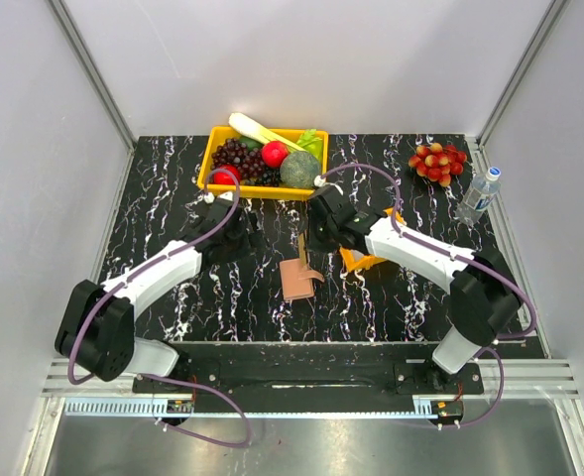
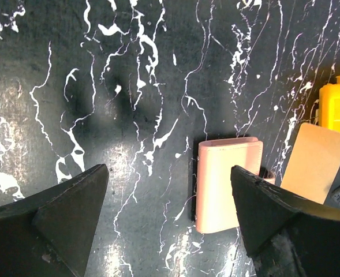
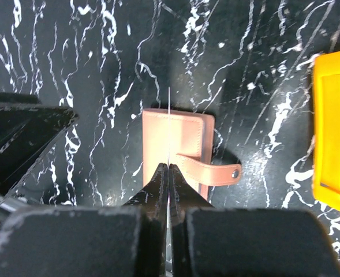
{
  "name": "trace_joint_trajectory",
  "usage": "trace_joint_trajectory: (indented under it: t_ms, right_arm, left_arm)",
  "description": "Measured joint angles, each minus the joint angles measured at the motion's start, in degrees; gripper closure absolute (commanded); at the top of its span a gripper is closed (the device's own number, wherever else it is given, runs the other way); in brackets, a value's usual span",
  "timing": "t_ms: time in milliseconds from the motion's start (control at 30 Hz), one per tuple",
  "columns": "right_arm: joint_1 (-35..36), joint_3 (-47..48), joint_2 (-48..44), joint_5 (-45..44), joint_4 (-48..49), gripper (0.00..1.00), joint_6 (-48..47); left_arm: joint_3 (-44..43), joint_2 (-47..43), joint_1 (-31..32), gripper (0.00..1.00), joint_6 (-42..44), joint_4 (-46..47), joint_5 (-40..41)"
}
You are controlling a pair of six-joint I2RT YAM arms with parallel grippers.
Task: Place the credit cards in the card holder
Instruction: Pick up the credit card from the storage box, then open the card holder at the center of the board.
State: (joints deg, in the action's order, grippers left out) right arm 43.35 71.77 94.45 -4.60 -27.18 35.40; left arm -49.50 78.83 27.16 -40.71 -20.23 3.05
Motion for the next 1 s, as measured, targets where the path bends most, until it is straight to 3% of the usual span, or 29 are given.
trace_joint_trajectory:
  t_ms: [400,733,1000]
  right_arm:
    - [-0.52,-4.20,-0.11,2.78,1.68,1.00,-3.21]
    - [-9.07,-7.72,-0.85,8.46,2.67,1.00,-7.30]
    - [-11.45,-11.21,-0.57,14.67,8.00,1.00,-10.08]
  left_arm:
    - [1.14,0.26,0.00,0.15,1.25,0.79,-3.34]
    - [1.09,2.58,0.00,0.17,2.69,1.51,-7.04]
    - [0.33,3.85,0.22,0.17,4.55,2.05,-9.44]
